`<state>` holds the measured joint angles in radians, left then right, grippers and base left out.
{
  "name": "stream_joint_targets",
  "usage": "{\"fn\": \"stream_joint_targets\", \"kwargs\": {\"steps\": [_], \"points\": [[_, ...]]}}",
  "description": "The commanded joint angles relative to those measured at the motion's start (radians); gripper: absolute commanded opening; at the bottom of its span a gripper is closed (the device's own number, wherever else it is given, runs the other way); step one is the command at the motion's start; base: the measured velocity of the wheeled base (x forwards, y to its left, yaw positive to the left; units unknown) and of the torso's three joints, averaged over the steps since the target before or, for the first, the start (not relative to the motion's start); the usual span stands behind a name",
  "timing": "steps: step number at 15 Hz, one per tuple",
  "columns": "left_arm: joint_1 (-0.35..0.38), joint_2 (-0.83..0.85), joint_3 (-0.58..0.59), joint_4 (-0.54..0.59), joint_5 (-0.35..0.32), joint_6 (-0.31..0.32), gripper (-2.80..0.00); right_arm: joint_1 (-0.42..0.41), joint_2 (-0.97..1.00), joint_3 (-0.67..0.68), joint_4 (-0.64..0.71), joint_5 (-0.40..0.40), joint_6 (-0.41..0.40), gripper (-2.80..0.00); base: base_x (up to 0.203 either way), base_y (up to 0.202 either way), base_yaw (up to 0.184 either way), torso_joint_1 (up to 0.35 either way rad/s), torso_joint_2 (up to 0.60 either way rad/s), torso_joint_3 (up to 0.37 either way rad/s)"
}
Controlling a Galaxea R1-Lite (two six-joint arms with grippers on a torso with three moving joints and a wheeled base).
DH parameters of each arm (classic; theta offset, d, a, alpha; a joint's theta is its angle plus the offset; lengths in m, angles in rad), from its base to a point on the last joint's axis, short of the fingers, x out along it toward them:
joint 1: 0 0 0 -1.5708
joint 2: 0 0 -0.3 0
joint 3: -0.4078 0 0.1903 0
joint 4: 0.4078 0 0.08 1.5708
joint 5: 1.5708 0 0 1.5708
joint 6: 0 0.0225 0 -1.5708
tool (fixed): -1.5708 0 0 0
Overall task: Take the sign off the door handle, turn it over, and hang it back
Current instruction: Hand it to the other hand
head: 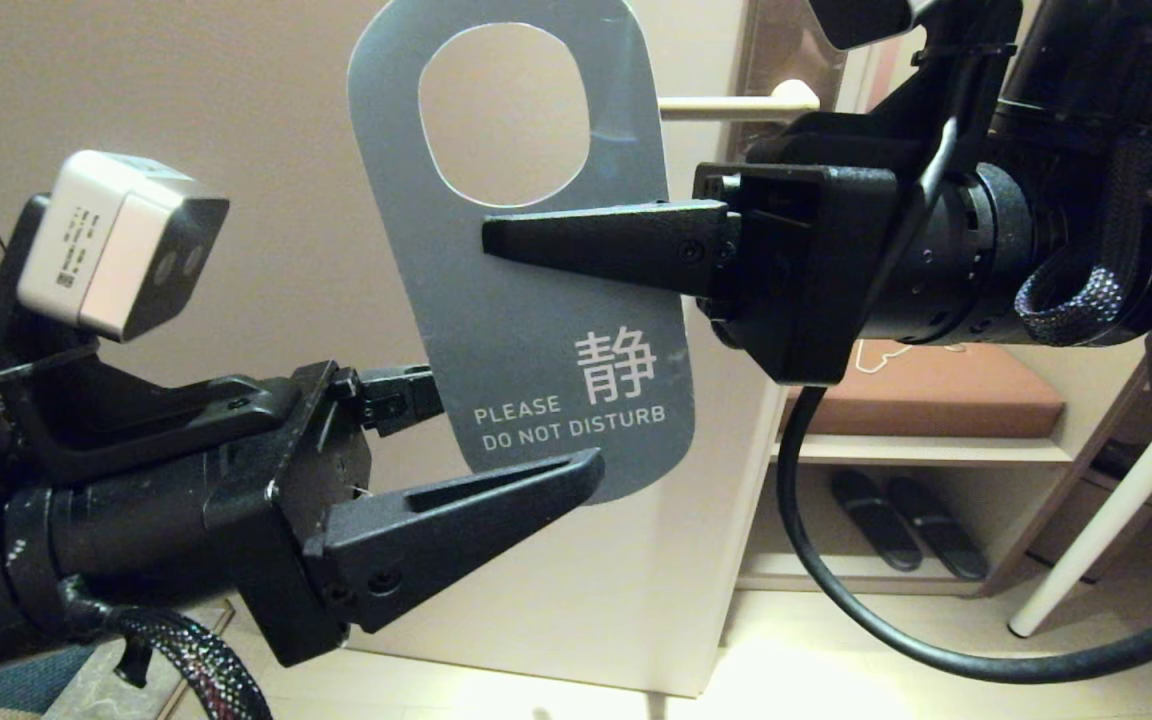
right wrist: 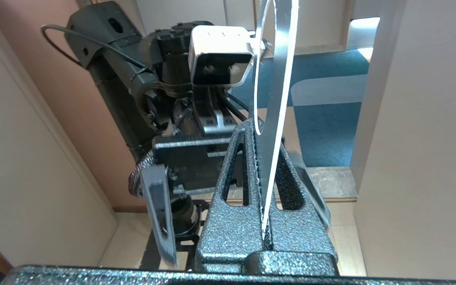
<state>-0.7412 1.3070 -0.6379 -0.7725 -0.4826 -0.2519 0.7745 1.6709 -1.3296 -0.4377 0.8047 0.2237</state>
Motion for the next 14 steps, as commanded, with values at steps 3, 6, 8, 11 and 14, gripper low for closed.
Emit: {"fn": "stream_joint_targets", "kwargs": {"steps": [3,6,8,11,14], "points": [[-0.027,0.02,-0.005,-0.004,-0.002,0.0,0.0,0.019,0.006,-0.002,-0.003,0.004,0.001,-2.8,0.0,0.0,0.0,0.0,0.0,0.0],[-0.028,0.035,-0.027,-0.005,-0.001,-0.001,0.0,0.03,0.021,-0.023,-0.003,0.004,0.0,-2.8,0.0,0.0,0.0,0.0,0.0,0.0],[-0.027,0.047,-0.047,-0.007,-0.001,-0.001,0.0,0.037,0.034,-0.044,-0.003,0.002,0.0,-2.8,0.0,0.0,0.0,0.0,0.0,0.0],[-0.027,0.049,-0.046,-0.016,0.001,-0.002,0.0,0.037,0.043,-0.057,-0.004,0.001,-0.001,-2.8,0.0,0.0,0.0,0.0,0.0,0.0],[-0.027,0.048,-0.045,-0.017,0.001,-0.001,0.0,0.037,0.057,-0.051,-0.06,-0.001,0.0,-2.8,0.0,0.0,0.0,0.0,0.0,0.0]]}}
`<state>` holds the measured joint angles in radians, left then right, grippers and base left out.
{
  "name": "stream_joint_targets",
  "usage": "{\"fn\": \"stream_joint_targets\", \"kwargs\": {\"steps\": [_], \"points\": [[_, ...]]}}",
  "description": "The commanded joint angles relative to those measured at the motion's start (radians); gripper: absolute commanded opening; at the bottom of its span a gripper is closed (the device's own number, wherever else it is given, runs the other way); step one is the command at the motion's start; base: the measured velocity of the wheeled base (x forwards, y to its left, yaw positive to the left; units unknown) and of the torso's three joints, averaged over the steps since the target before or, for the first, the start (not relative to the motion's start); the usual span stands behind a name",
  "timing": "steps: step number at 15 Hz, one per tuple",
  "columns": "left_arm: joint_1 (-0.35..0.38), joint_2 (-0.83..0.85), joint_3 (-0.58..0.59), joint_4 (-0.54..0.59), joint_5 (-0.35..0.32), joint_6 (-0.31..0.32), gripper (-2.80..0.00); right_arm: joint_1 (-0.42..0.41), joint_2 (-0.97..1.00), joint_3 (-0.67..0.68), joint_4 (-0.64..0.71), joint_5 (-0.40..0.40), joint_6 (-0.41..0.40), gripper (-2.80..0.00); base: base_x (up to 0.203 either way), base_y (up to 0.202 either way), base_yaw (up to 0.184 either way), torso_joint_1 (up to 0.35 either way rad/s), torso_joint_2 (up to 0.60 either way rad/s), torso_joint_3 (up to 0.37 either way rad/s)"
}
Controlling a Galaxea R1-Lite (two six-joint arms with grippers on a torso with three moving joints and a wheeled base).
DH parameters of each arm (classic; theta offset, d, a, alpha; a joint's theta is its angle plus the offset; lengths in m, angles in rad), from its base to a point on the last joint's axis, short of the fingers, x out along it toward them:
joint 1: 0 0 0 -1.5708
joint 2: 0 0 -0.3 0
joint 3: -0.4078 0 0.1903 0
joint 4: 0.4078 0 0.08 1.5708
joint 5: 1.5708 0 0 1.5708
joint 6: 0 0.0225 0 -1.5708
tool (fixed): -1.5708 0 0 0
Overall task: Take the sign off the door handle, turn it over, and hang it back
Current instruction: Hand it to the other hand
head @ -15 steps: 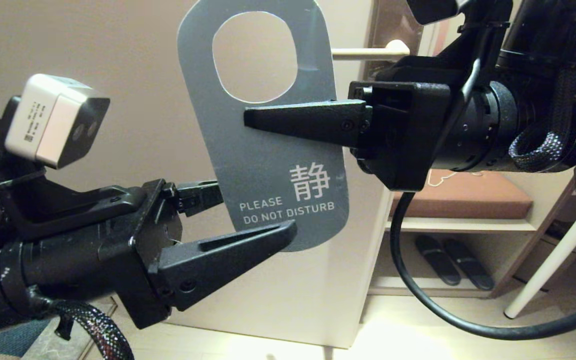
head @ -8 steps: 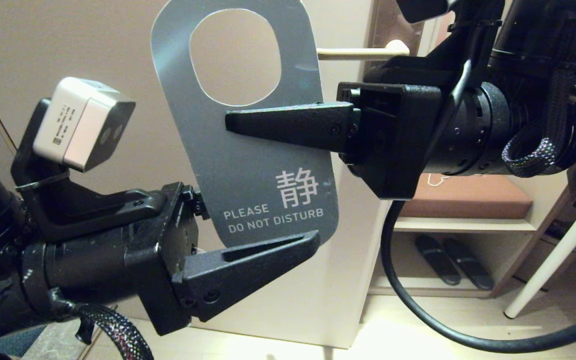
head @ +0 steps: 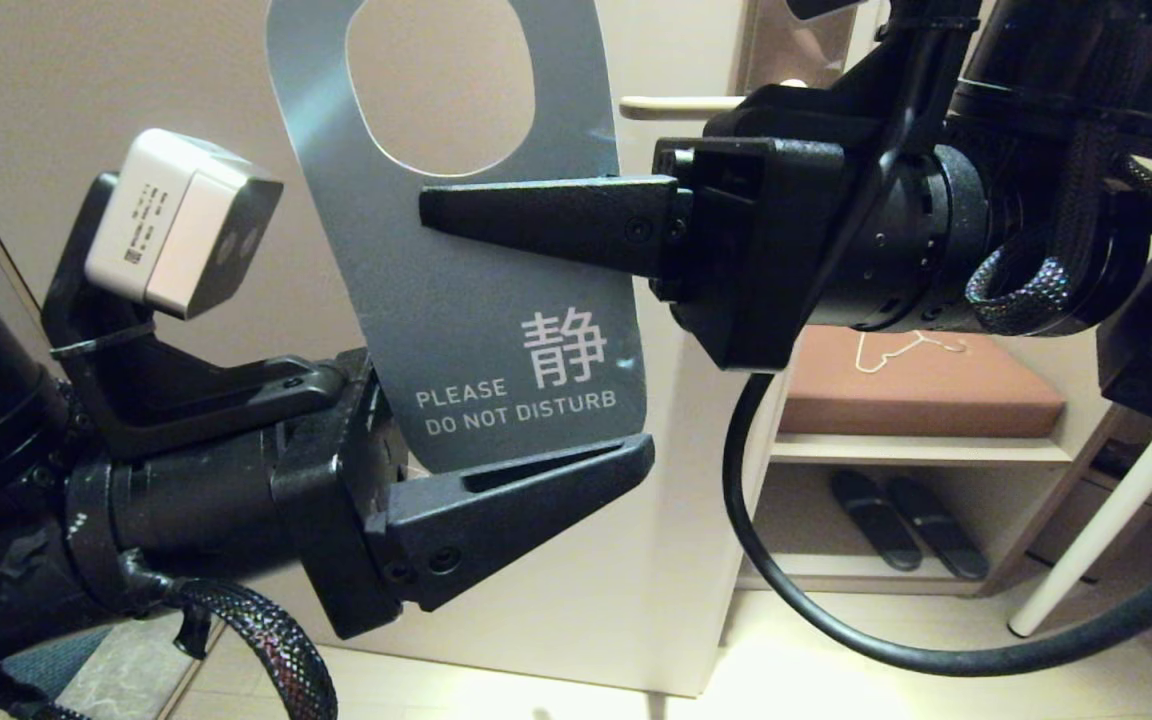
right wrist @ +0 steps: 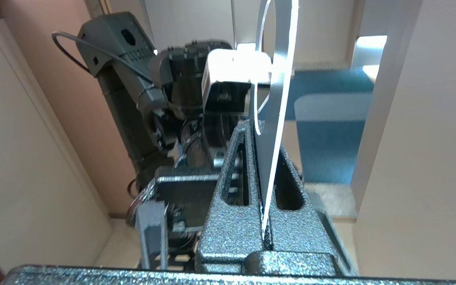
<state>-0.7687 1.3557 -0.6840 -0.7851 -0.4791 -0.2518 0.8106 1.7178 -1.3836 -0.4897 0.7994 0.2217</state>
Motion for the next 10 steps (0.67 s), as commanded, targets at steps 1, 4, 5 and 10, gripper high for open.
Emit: {"fn": "stream_joint_targets", "kwargs": {"steps": [1,4,5,10], "points": [[0.0,-0.001,0.001,-0.006,-0.003,-0.001,0.0,0.001,0.015,0.003,-0.023,0.004,0.002,-2.8,0.0,0.0,0.0,0.0,0.0,0.0],[0.002,-0.001,0.004,-0.014,-0.003,-0.001,0.0,0.001,0.014,0.009,-0.024,0.004,0.002,-2.8,0.0,0.0,0.0,0.0,0.0,0.0],[0.002,-0.001,0.004,-0.014,-0.003,-0.003,0.0,0.001,0.013,0.01,-0.024,0.004,0.003,-2.8,0.0,0.0,0.0,0.0,0.0,0.0],[0.001,-0.005,0.016,-0.016,-0.003,-0.001,0.0,0.001,0.01,0.014,-0.024,0.006,0.003,-2.8,0.0,0.0,0.0,0.0,0.0,0.0]]}}
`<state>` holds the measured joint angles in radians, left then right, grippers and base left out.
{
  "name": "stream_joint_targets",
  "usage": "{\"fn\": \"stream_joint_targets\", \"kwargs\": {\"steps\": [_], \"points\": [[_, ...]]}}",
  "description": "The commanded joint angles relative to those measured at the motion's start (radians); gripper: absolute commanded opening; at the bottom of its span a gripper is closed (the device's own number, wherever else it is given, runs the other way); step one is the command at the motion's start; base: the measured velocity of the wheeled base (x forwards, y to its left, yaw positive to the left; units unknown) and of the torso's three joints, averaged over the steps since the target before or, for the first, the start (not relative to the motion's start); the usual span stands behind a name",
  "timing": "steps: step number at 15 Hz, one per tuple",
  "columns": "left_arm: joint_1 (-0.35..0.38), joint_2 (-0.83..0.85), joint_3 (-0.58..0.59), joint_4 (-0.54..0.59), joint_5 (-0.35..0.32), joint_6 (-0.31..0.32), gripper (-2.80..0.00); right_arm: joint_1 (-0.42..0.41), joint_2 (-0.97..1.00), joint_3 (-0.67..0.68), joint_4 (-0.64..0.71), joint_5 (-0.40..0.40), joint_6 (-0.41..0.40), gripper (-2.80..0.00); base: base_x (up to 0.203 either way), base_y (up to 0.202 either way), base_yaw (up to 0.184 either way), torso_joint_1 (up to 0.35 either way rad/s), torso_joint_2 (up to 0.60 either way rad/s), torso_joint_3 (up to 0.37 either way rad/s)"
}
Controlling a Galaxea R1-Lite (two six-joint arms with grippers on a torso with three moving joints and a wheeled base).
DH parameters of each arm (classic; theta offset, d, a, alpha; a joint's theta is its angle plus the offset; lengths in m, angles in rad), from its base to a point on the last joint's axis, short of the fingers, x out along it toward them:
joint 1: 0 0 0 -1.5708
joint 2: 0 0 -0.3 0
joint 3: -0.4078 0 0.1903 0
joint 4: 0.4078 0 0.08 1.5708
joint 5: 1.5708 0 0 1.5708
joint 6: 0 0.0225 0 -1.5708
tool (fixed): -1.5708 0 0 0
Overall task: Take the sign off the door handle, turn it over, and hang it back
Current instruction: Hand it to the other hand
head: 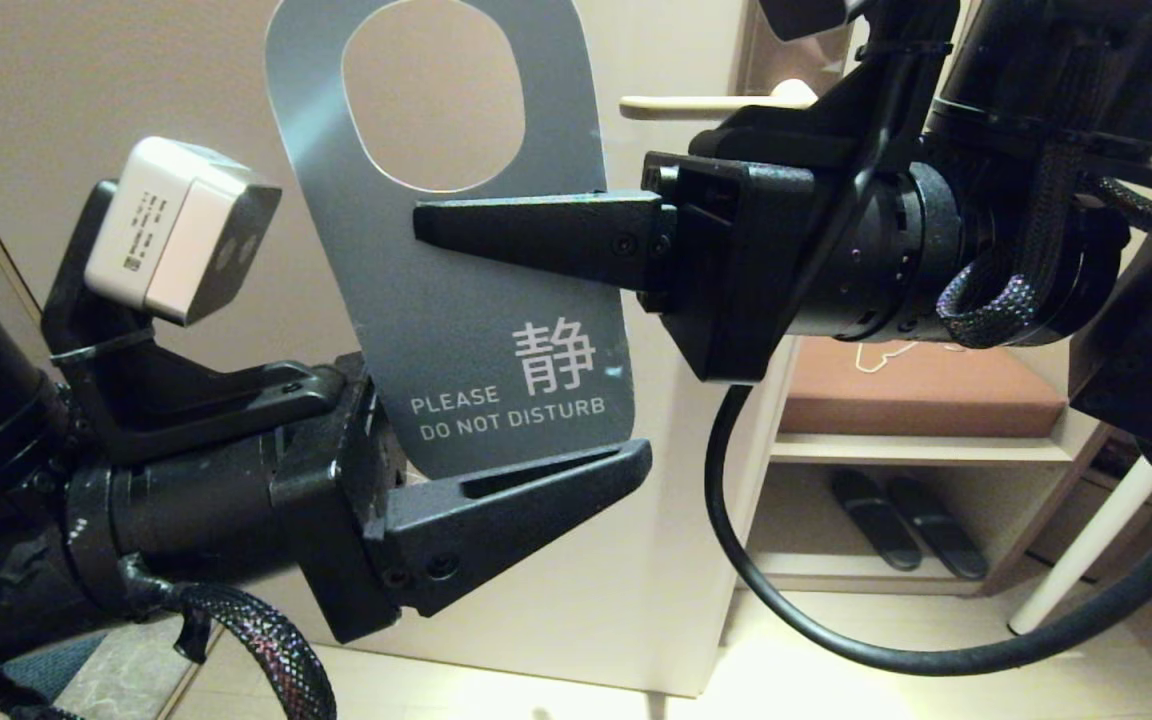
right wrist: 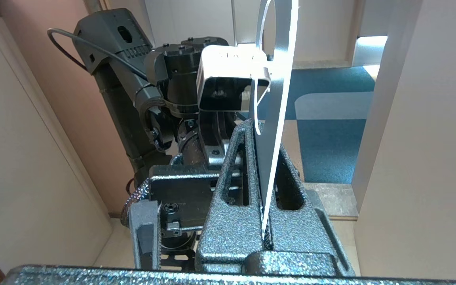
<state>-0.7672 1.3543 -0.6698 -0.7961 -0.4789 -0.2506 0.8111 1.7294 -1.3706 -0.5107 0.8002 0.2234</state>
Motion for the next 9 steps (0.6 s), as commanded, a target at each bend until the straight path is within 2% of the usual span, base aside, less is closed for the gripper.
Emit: {"fn": "stream_joint_targets", "kwargs": {"steps": [1,2,9], "points": [[-0.001,-0.008,0.015,-0.005,-0.003,-0.001,-1.01,0.0,-0.002,0.005,-0.003,0.005,0.002,-2.8,0.0,0.0,0.0,0.0,0.0,0.0],[-0.003,-0.016,0.03,-0.005,-0.003,-0.001,-2.8,0.0,-0.005,0.008,-0.003,0.005,0.002,-2.8,0.0,0.0,0.0,0.0,0.0,0.0],[-0.04,-0.029,0.034,-0.009,-0.006,-0.044,-2.8,0.002,-0.017,0.039,-0.003,0.007,0.001,-2.8,0.0,0.0,0.0,0.0,0.0,0.0]]}}
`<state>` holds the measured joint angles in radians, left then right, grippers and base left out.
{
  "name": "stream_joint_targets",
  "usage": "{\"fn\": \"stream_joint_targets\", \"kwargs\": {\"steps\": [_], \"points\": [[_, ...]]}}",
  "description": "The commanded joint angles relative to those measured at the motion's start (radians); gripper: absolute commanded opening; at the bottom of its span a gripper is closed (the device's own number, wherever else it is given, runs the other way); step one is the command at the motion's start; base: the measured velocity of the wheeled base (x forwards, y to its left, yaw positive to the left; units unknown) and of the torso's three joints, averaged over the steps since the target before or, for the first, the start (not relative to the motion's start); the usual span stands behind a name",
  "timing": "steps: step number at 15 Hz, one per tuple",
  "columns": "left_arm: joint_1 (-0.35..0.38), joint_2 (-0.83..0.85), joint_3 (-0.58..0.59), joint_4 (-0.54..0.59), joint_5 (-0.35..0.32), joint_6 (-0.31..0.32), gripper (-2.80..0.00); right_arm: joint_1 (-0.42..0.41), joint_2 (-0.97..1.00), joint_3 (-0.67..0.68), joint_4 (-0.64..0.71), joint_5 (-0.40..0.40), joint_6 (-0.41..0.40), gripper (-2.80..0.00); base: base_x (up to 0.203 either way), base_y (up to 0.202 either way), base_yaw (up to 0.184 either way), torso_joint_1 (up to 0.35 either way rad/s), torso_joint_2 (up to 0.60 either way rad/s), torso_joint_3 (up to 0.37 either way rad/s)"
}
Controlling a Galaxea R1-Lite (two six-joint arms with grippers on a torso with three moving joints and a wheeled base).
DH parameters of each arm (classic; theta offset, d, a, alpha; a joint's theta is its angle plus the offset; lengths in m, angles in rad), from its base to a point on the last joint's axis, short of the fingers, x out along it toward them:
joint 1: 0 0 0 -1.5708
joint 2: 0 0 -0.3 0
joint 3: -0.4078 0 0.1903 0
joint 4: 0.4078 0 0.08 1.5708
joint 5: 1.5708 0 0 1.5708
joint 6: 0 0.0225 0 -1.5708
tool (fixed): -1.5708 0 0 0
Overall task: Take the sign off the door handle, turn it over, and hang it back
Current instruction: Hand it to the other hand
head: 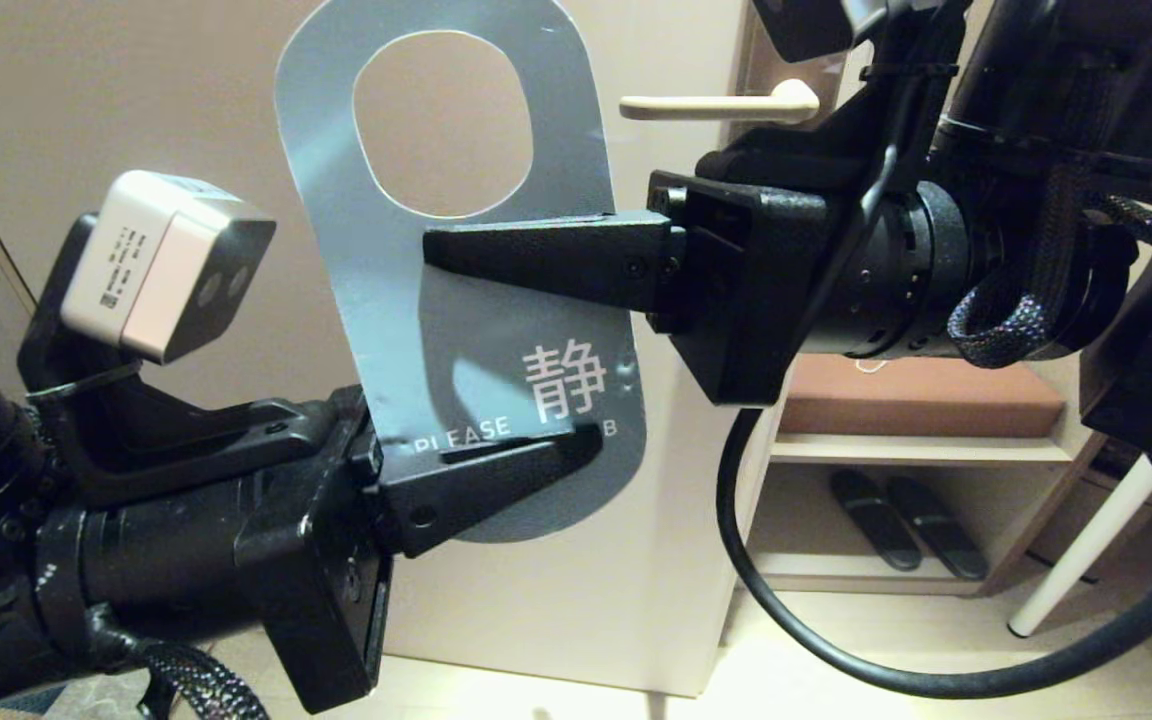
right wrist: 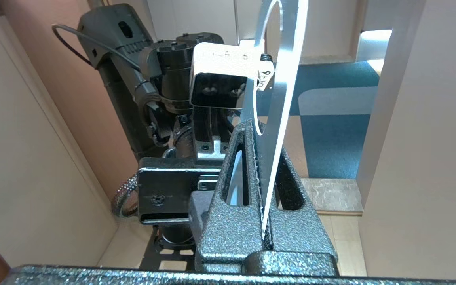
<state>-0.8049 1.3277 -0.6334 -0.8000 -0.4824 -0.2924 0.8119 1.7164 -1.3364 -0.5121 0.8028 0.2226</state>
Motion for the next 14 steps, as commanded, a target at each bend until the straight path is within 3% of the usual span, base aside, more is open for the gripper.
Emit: {"fn": "stream_joint_targets", "kwargs": {"steps": [1,11,12,14], "points": [[-0.004,-0.002,-0.003,-0.005,-0.003,-0.002,-2.8,0.003,-0.009,0.009,-0.002,0.004,0.001,-2.8,0.0,0.0,0.0,0.0,0.0,0.0],[-0.025,-0.005,-0.004,-0.007,-0.002,0.001,-2.8,0.007,-0.023,0.031,-0.002,0.003,-0.005,-2.8,0.0,0.0,0.0,0.0,0.0,0.0],[-0.025,-0.005,-0.003,-0.007,-0.002,0.001,-2.8,0.007,-0.025,0.039,-0.003,0.003,-0.006,0.0,0.0,0.0,0.0,0.0,0.0,0.0],[-0.027,-0.005,-0.003,-0.007,-0.002,0.002,-2.8,0.007,-0.029,0.049,-0.003,0.004,-0.005,0.0,0.0,0.0,0.0,0.0,0.0,0.0]]}}
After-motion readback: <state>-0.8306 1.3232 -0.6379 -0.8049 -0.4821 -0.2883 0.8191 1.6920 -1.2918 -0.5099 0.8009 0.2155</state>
